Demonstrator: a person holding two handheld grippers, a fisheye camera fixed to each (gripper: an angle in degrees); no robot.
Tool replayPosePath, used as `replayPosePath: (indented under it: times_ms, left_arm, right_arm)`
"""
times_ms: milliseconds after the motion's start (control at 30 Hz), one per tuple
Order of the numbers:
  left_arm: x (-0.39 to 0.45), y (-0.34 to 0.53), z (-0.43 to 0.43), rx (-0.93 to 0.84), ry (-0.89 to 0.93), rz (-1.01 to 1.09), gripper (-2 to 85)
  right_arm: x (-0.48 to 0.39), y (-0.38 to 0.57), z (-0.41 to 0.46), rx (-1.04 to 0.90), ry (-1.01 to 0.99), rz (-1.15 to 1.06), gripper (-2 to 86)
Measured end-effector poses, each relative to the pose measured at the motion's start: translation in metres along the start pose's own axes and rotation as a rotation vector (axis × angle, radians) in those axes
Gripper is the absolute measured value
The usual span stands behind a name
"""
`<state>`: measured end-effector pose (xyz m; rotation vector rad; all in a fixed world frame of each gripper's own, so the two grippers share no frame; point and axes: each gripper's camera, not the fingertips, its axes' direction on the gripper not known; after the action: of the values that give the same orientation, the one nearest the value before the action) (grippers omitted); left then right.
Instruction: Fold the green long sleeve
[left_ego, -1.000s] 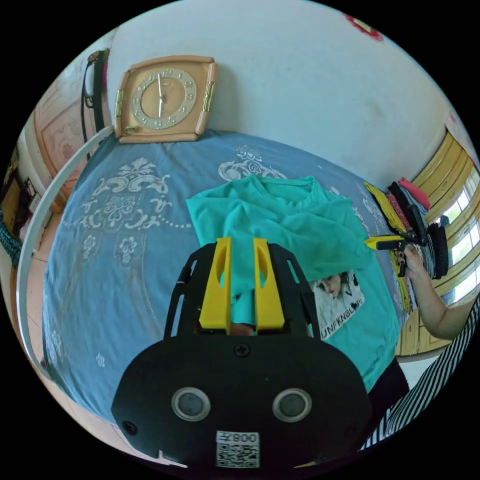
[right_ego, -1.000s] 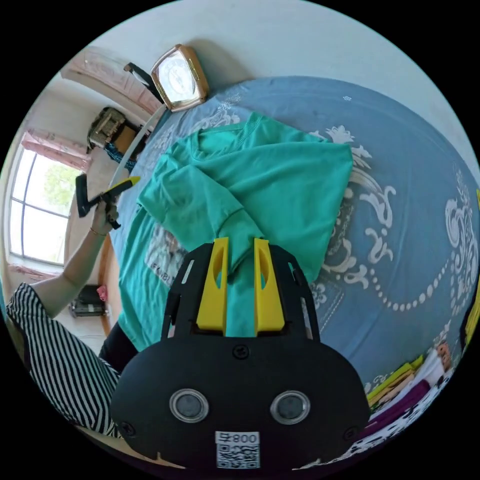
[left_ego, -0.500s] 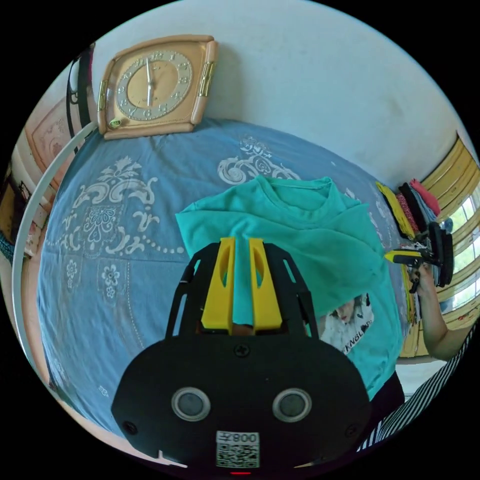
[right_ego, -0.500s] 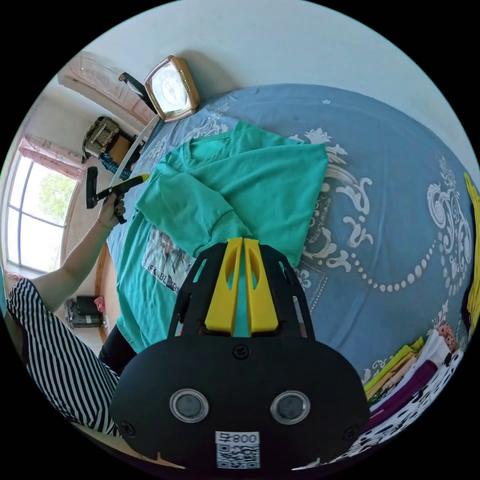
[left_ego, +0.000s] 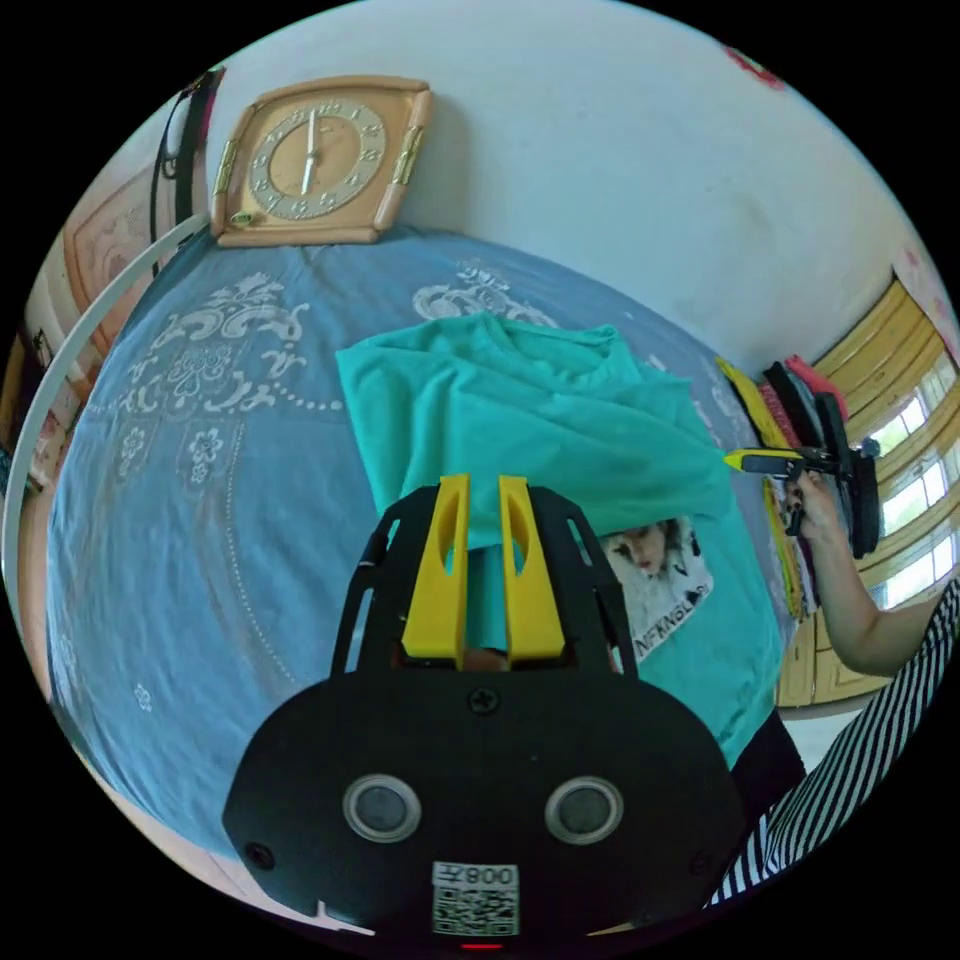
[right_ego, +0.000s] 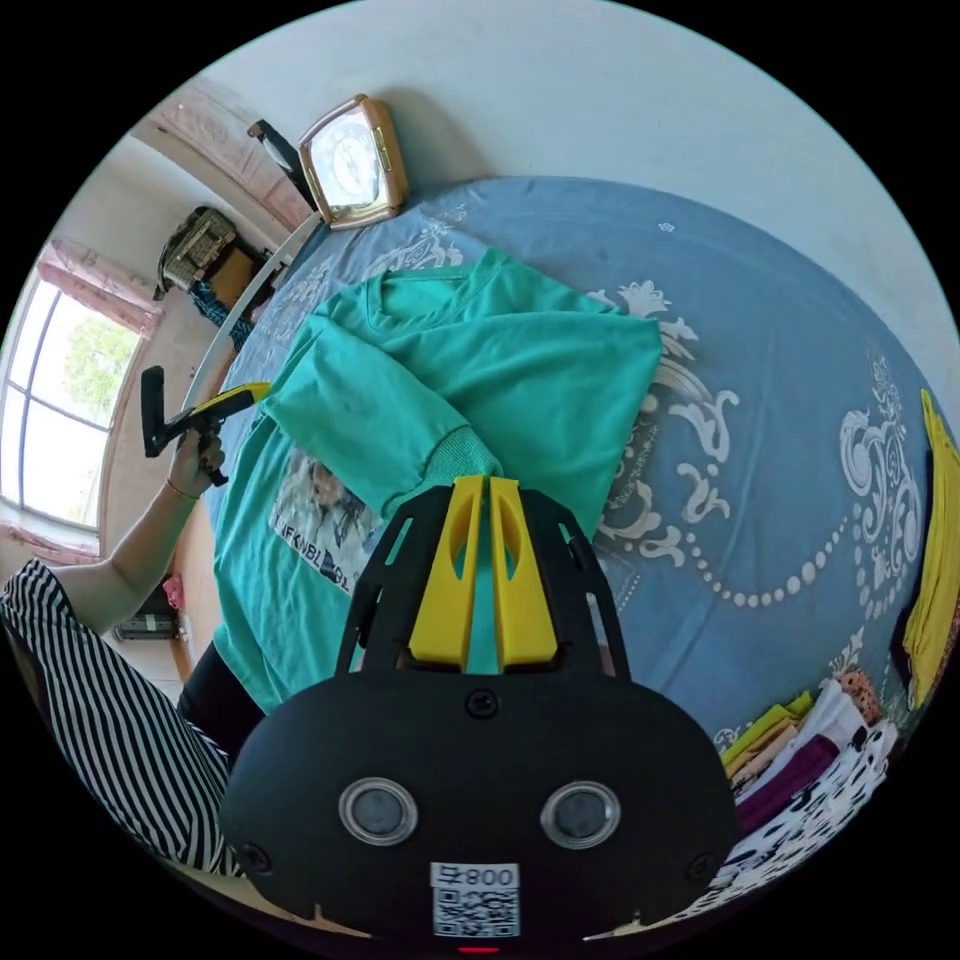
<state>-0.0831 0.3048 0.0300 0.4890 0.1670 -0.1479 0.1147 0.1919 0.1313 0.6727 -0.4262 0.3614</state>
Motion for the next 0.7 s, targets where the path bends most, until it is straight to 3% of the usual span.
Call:
replayPosePath:
  times_ms: [167,367,433,600,700]
  left_arm:
    - [0.115,0.005,0.051,-0.065,0.231,0.236,6.5]
    - [0.24,0.013,0.117,-0.206,0.17,0.5,6.8]
    - [0.252,0.017,0.132,-0.246,0.084,0.486,4.2]
    - [0.246,0.018,0.091,-0.129,0.26,0.358,1.1]
    - [0.252,0.023,0.092,-0.154,0.281,0.342,0.8]
  right_arm:
    - [0.01,-0.011,0.028,-0.068,-0.058,0.053,1.2]
    - [-0.001,-0.007,0.007,-0.032,-0.076,0.05,1.0]
    - [-0.003,-0.006,0.0,-0.021,-0.102,0.051,1.0]
    - [-0.024,-0.009,-0.039,0.037,-0.108,-0.019,0.9]
    - [-0.032,-0.015,-0.046,0.024,-0.042,-0.04,0.9]
